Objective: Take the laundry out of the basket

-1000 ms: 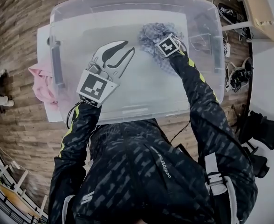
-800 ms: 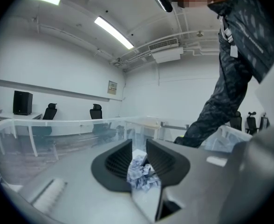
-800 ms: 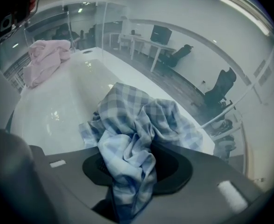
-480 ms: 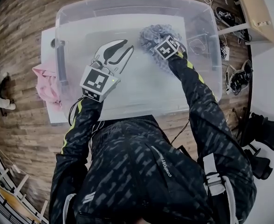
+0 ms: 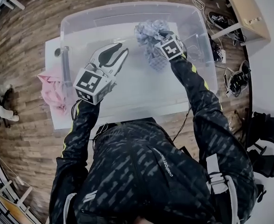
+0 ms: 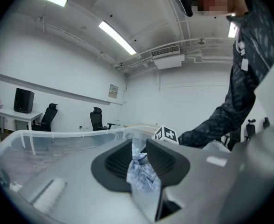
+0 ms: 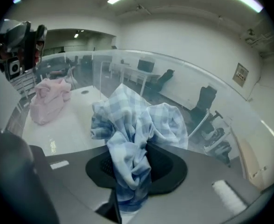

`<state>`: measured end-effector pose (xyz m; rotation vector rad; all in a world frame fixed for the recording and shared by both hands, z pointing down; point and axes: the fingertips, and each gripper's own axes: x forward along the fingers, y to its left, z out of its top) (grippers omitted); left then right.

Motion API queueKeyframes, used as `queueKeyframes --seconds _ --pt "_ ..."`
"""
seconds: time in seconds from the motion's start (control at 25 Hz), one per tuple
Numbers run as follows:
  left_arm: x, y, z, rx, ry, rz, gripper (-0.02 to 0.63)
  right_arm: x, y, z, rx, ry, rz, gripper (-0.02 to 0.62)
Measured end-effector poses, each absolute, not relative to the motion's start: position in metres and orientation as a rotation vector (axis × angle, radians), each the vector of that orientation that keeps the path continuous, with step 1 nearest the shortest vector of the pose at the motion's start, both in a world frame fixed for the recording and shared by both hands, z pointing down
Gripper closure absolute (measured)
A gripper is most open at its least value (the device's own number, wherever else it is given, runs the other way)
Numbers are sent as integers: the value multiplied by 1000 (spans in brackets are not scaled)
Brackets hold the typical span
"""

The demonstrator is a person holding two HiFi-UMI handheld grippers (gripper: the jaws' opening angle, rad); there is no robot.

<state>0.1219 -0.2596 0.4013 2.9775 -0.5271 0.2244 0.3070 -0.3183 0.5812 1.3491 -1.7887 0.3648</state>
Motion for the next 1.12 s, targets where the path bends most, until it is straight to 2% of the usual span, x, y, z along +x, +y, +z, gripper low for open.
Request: queueKeyframes --seconds 0.4,1.12 --pt "72 -246 347 2924 -615 66 518 258 -295 456 1533 -2021 272 482" --pt "21 -156 295 2945 -660 -74 518 205 -159 290 1863 -2330 60 482"
